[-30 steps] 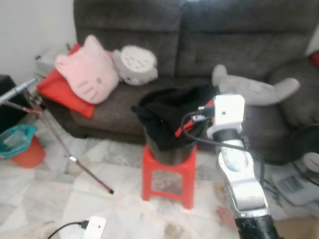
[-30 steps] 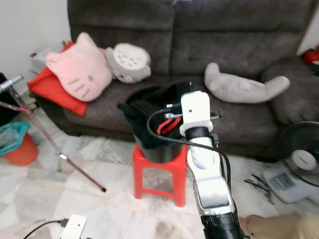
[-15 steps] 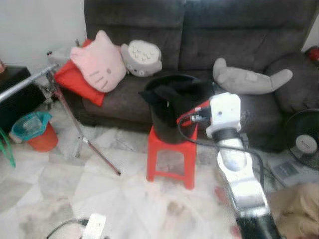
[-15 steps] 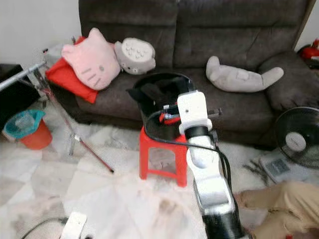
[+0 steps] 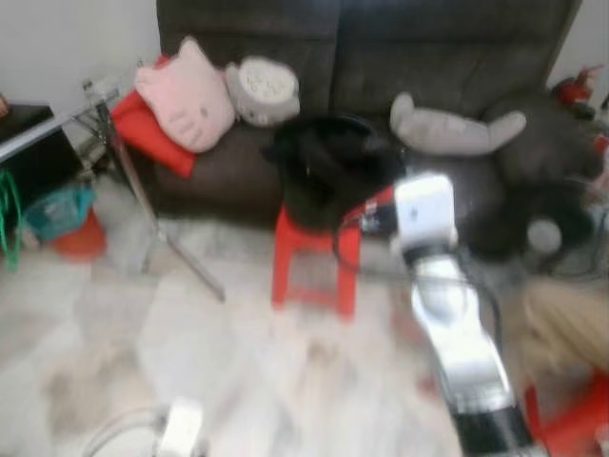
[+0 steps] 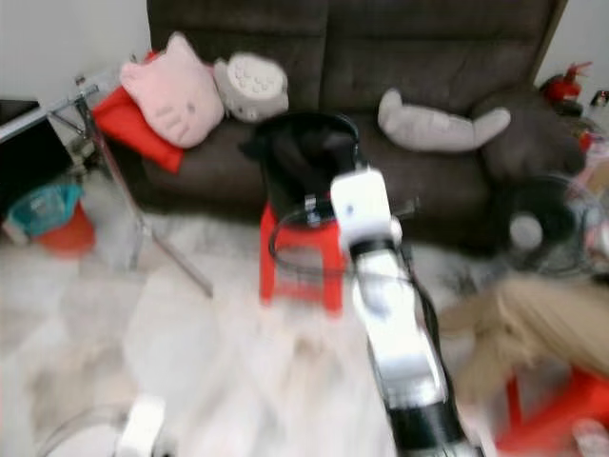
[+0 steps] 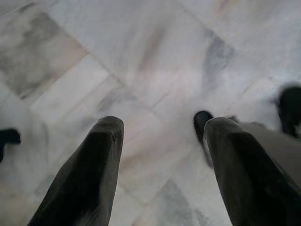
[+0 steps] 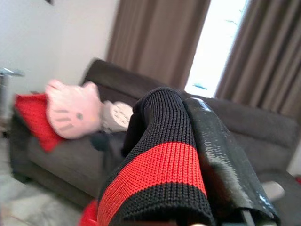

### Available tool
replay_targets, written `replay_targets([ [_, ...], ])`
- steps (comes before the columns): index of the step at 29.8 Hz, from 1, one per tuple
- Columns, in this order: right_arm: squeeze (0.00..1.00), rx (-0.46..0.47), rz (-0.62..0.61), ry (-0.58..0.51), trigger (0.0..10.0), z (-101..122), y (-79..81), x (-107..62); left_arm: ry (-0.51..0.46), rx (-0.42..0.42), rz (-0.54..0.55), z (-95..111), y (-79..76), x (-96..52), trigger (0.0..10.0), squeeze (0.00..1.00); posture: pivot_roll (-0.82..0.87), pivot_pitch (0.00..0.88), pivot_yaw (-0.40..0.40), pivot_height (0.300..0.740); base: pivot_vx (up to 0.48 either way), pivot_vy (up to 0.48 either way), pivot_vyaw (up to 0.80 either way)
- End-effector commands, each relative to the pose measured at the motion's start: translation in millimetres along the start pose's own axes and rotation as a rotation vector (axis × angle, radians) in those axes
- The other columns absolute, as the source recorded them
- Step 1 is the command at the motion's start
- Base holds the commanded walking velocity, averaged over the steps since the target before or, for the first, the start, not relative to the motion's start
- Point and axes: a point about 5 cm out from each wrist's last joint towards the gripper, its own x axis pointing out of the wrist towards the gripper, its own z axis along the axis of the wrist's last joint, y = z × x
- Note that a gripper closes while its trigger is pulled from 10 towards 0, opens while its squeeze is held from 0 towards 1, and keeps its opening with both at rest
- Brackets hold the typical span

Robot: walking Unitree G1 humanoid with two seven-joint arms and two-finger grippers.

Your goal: Hang hanger

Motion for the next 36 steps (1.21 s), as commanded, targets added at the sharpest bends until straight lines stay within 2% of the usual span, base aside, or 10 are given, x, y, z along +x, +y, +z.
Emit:
replay_targets([
  [1,0.0,-0.017,-0.012,-0.049,10.0,9,-5.2,2.9,0.015,0.002,-0.005,-3,-1.9,-0.4,10.0,0.0,-0.04,0.0,0.034,0.74,0.0,0.0,0.0],
  [16,0.0,0.081,0.204,-0.262,10.0,51,18.8,6.0,0.012,0.002,0.001,-3,-0.6,-0.5,10.0,0.0,-0.04,0.0,0.033,0.74,0.0,0.0,0.0],
  [22,0.0,0.103,0.257,-0.114,10.0,17,20.1,-1.9,0.013,0.001,0.0,-3,-0.9,-0.7,10.0,0.0,-0.04,0.0,0.034,0.74,0.0,0.0,0.0],
  [24,0.0,0.145,0.257,-0.061,10.0,4,18.3,-5.0,0.014,0.003,-0.001,-4,-1.1,-0.7,10.0,0.0,-0.04,0.0,0.031,0.74,0.0,0.0,0.0],
  [27,0.0,0.21,0.216,0.145,10.0,-43,2.2,-17.7,0.014,0.001,-0.001,-4,-1.3,-0.7,10.0,0.0,-0.03,0.0,0.029,0.74,0.0,0.0,0.0],
  [30,0.0,0.288,0.233,0.178,10.0,-50,1.8,-21.6,0.015,0.001,-0.001,-4,-1.3,-0.7,10.0,0.0,-0.03,0.0,0.029,0.74,0.0,0.0,0.0],
  [32,0.0,0.378,0.365,0.247,10.0,-55,14.9,-29.7,0.015,0.003,-0.002,-4,-1.3,-0.7,10.0,0.0,-0.04,0.0,0.032,0.74,0.0,0.0,0.0],
  [33,0.0,0.378,0.365,0.247,10.0,-55,14.9,-29.7,0.015,0.003,-0.002,-4,-1.3,-0.7,10.0,0.0,-0.04,0.0,0.032,0.74,0.0,0.0,0.0],
  [34,0.0,0.325,0.553,0.26,10.0,-61,30.4,-45.8,0.015,-0.002,0.0,-4,-1.9,-0.6,10.0,0.0,-0.03,0.0,0.029,0.74,0.0,0.0,0.0],
  [36,0.0,0.349,0.63,0.301,10.0,-70,38.6,-58.8,0.014,-0.005,-0.001,-4,-2.2,-0.6,10.0,0.0,-0.03,0.0,0.029,0.74,0.0,0.0,0.0],
])
